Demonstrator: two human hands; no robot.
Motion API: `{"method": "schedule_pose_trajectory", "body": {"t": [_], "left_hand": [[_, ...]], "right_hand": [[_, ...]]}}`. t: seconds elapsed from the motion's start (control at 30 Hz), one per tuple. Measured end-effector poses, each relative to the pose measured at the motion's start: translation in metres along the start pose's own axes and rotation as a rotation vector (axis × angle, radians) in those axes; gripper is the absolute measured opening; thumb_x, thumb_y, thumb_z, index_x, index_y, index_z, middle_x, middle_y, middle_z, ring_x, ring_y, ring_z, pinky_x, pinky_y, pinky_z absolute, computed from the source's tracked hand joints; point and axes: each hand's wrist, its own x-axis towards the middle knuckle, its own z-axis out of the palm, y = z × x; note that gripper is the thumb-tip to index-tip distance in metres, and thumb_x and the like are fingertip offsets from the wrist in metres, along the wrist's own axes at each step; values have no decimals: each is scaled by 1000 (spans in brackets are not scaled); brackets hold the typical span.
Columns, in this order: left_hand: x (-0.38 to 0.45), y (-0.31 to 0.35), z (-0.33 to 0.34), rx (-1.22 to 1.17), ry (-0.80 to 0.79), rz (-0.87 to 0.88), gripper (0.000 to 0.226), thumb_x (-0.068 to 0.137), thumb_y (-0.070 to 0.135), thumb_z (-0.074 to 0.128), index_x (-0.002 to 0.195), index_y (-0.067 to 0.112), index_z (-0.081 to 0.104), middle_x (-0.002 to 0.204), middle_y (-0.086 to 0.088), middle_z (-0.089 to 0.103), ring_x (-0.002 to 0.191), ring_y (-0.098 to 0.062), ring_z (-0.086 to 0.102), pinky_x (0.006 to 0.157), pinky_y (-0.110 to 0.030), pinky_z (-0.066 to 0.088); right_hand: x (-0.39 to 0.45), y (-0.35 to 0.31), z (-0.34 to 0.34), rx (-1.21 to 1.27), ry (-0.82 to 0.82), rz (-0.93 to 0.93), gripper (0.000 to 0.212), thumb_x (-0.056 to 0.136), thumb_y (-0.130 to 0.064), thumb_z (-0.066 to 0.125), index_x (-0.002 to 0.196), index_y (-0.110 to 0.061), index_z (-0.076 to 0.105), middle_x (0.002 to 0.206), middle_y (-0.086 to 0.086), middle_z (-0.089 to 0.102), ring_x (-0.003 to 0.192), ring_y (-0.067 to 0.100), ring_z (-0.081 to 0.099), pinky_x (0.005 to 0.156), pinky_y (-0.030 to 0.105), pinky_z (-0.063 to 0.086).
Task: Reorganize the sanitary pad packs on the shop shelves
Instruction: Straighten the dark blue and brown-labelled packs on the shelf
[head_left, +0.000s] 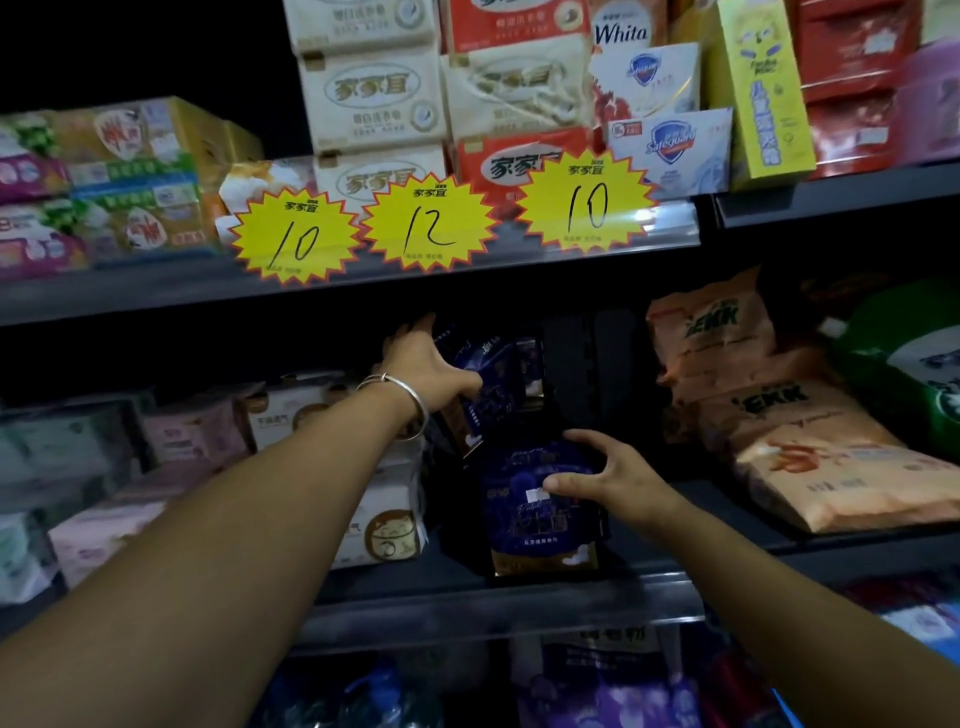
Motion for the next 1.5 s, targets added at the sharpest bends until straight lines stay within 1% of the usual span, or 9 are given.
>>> {"method": "schedule_pose_trajectory", "body": {"t": [0.1,0.27,0.4,0.57,0.77,0.93,1.03,1.13,1.5], "left_hand": [[4,-4,6,-41,-14,-14,116,37,38,66,144,14,31,138,-10,44,119,-30,49,94,-38,49],[8,-8,19,-243,-19,-60,122,30,41,69,144,20,31,129,-9,55,108,-31,59,89,-41,53],[9,-3,24,-310,7,-46,91,59,16,79,141,15,38,124,-5,56,105,-24,59,84,-31,52],[10,-2,29,-408,19,-66,87,65,9,78,142,11,36,126,-5,52,110,-21,55,87,-28,49],[7,-3,35,-503,-32,-119,96,60,16,80,143,10,34,126,-7,54,109,-24,57,89,-33,50],[3,2,41,-628,-45,-144,103,44,26,73,141,12,40,115,-6,62,99,-23,63,87,-35,53],[4,2,46,-767,-112,-182,89,49,19,74,133,10,48,97,-9,68,78,-22,67,74,-33,54],[5,0,52,-892,-173,-196,51,71,3,70,120,8,57,79,-9,68,63,-21,63,63,-27,51],[13,-18,58,-1024,-354,-177,35,82,-5,61,113,12,57,92,-12,67,65,-18,66,59,-26,56]], "right_hand": [[7,11,6,24,40,-13,74,73,-11,77,137,-10,41,108,4,62,93,17,66,72,23,58],[14,12,5,-202,50,-71,83,64,-27,83,136,-12,45,128,0,51,113,18,56,92,34,53],[11,13,6,-347,88,-129,77,69,-31,80,135,-11,46,125,-5,46,115,12,50,97,27,46],[7,5,-4,-512,35,-122,81,69,-50,72,137,-12,46,134,-5,37,126,11,37,106,25,34],[8,-24,-6,-268,159,-180,40,91,-39,54,114,-8,62,107,-2,60,93,6,59,86,25,48],[26,-36,-2,96,95,-93,47,92,-48,51,129,-19,52,122,-2,61,107,13,60,89,27,49],[39,-41,3,276,51,-45,48,92,-48,50,130,-19,50,120,4,65,110,21,62,99,40,47],[45,-46,4,455,46,-34,40,94,-39,50,129,-18,50,120,11,65,108,29,62,97,46,48],[51,-45,-3,492,67,-50,30,93,-26,55,122,-22,53,107,5,69,95,27,66,89,50,50]]}}
